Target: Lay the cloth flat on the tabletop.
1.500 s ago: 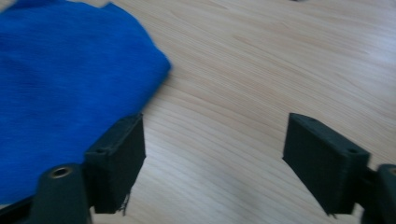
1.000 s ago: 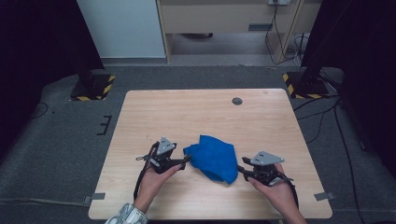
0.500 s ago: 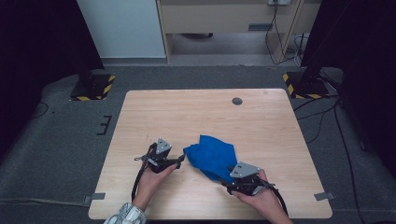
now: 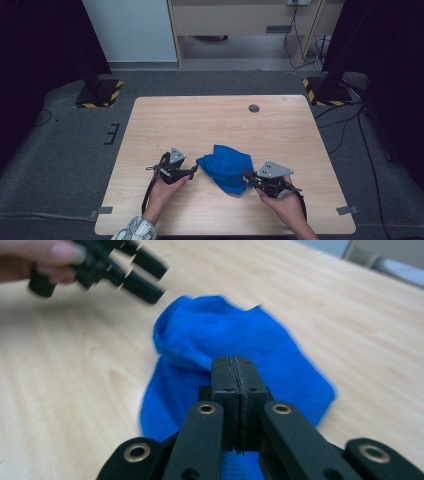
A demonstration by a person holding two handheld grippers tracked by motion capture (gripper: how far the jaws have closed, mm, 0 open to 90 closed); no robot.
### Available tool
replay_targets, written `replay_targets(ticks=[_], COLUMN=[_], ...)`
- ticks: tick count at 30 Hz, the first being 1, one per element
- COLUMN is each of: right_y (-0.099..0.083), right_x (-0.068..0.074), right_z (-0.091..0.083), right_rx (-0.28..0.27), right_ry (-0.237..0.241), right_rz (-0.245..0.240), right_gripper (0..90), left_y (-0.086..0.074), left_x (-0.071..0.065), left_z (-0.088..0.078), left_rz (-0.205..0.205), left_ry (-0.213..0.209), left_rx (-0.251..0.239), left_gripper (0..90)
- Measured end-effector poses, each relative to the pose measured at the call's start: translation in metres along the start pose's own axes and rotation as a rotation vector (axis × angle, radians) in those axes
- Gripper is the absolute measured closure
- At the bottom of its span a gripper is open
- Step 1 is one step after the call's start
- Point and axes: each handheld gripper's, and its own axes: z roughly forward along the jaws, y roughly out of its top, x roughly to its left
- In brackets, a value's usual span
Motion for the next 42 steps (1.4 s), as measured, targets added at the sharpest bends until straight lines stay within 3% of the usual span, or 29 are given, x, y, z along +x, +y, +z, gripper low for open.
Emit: replay_targets(ticks=[13, 15, 26, 29, 31, 35, 37, 39, 42], right_y=[0.005, 0.005, 0.005, 0.005, 0.005, 0.003, 0.001, 0.000, -0.004], right_x=[-0.025, -0.026, -0.029, -0.030, -0.030, -0.032, -0.033, -0.034, -0.038], right_z=[-0.001, -0.001, -0.005, -0.006, -0.006, -0.005, -0.004, -0.003, 0.000], right_rx=[-0.047, -0.044, -0.053, -0.059, -0.056, -0.048, -0.036, -0.029, 0.002], right_ry=[-0.049, -0.053, -0.055, -0.054, -0.053, -0.055, -0.056, -0.057, -0.059], right_rz=[0.075, 0.073, 0.087, 0.091, 0.096, 0.098, 0.100, 0.103, 0.112], right_gripper=[90.0, 90.0, 90.0, 90.0, 90.0, 90.0, 90.0, 90.0, 90.0], left_y=[0.000, 0.000, 0.005, 0.005, 0.006, 0.007, 0.009, 0.011, 0.012], left_x=[-0.011, -0.012, -0.010, -0.008, -0.009, -0.010, -0.010, -0.011, -0.011], left_z=[0.015, 0.020, 0.029, 0.032, 0.033, 0.035, 0.037, 0.038, 0.037], left_rz=[0.068, 0.091, 0.086, 0.069, 0.085, 0.102, 0.105, 0.115, 0.102], left_ry=[0.003, 0.008, -0.014, -0.052, -0.063, -0.086, -0.094, -0.093, -0.101], left_rx=[0.040, 0.055, 0.045, 0.035, 0.028, 0.022, 0.019, 0.026, 0.037], left_gripper=[36.4, 42.1, 48.3, 48.1, 49.0, 59.1, 72.6, 77.1, 87.2])
